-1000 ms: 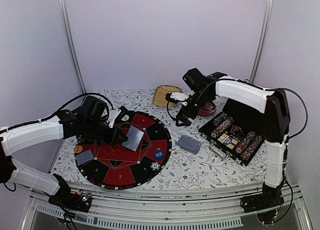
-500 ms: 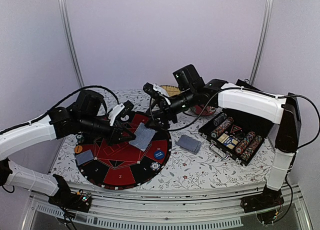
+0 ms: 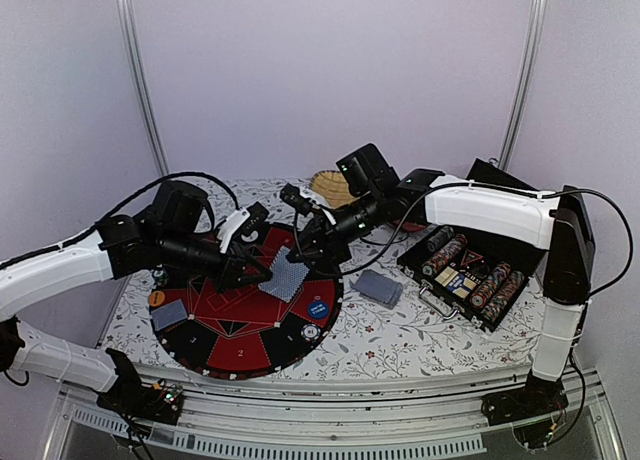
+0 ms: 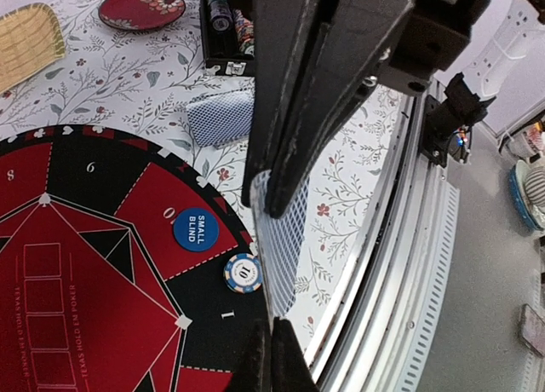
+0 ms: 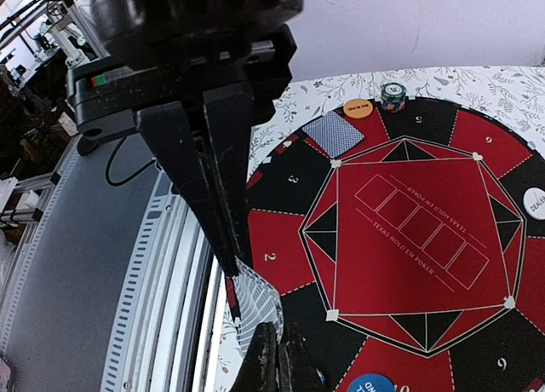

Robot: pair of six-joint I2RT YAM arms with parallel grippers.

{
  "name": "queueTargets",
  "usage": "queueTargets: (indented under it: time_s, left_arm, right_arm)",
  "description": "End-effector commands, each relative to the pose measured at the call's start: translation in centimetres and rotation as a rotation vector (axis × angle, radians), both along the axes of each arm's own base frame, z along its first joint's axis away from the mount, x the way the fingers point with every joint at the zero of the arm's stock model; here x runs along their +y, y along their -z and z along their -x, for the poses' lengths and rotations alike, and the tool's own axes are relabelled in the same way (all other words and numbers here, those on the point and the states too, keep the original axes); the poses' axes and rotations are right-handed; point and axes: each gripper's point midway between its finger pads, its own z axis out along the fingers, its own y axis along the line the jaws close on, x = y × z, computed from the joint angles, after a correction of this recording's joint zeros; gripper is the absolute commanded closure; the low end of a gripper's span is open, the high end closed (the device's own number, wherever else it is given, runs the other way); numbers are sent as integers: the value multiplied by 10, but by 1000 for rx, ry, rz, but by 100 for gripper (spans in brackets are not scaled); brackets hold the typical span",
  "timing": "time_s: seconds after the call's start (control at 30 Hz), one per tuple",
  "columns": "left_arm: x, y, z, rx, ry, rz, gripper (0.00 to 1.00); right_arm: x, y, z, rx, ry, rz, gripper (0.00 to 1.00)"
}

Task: Distribute texas hold em gaming equipment
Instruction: Pass from the left arm to the right, then pass from the right arm to the left

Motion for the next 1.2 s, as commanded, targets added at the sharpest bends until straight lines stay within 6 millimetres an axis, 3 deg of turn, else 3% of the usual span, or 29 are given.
queueTargets:
  time_s: [0.0, 0.07, 0.13, 0.17, 0.37, 0.6, 0.83, 0.97, 1.17]
  left_arm:
    - [-8, -22, 3, -73, 31, 95, 100]
    - [-6, -23, -1, -92, 4, 101, 95]
    - [0, -22, -8, -115, -44, 96, 70]
    - [3, -20, -9, -123, -57, 97, 65]
    - [11, -19, -15, -140, -103, 155, 62]
    - [-3, -13, 7, -98, 48, 197, 49]
    - [-3, 5, 12, -85, 81, 171, 50]
    - [1, 13, 3, -97, 32, 136, 62]
    - [2, 19, -2, -92, 9, 115, 68]
  right_arm:
    - [-11, -5, 19, 19, -56, -19, 98]
    - [-13, -9, 21, 13, -60, -29, 98]
    - [-16, -11, 22, 8, -47, -30, 98]
    - [-19, -11, 21, 11, -36, -29, 98]
    - [-30, -17, 26, 24, -24, -61, 98]
    - [-30, -16, 26, 37, -12, -52, 98]
    - [-30, -16, 25, 40, -7, -50, 98]
    - [-30, -17, 26, 42, -14, -55, 98]
    - [-30, -18, 28, 48, -24, -58, 98]
